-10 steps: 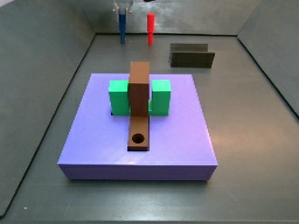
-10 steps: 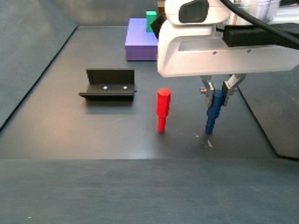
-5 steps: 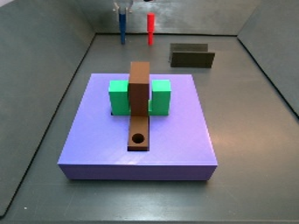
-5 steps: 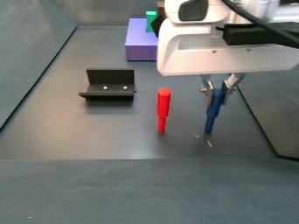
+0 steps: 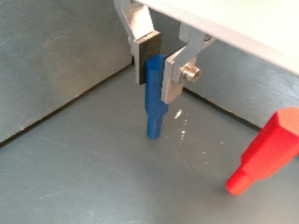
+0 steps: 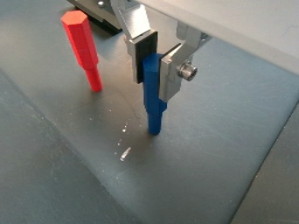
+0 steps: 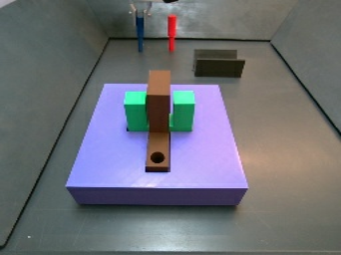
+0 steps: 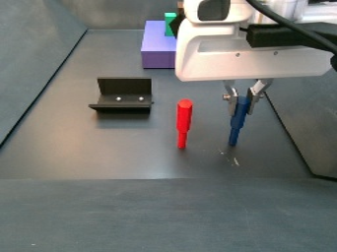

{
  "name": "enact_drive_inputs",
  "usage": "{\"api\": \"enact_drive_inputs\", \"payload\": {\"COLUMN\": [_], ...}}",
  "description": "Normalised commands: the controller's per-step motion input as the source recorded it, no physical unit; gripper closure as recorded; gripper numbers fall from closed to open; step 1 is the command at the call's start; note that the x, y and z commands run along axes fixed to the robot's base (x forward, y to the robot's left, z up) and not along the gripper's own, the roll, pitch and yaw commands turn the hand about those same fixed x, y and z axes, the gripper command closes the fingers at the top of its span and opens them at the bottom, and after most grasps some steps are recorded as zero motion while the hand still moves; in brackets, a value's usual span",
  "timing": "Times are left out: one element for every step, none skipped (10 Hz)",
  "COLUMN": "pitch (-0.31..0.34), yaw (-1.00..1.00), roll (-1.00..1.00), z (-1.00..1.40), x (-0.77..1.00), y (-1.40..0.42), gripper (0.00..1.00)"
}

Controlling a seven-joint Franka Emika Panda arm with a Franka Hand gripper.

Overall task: Pick up the blue object. Move up. Move to above the board. Insert the blue object.
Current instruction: Pick up the blue object, then move up.

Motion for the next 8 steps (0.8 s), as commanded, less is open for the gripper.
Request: {"api": "enact_drive_inputs", "payload": {"pitch": [0.0, 0.0, 0.0, 0.0, 0.0, 0.0, 0.007, 0.058], "yaw": [0.0, 0.0, 0.0, 0.0, 0.0, 0.0, 0.03, 0.02], "roll": [0.0, 0.0, 0.0, 0.0, 0.0, 0.0, 0.0, 0.02], "z": [0.0, 0.0, 0.0, 0.0, 0.0, 0.83, 0.81, 0.64], "x": [0.0, 0.0, 0.0, 0.0, 0.0, 0.0, 0.02, -0.03], "y": [0.0, 0.0, 0.0, 0.0, 0.0, 0.0, -0.05, -0.05], "gripper": [1.0, 1.0, 1.0, 1.0, 1.0, 1.0, 1.0, 1.0]}}
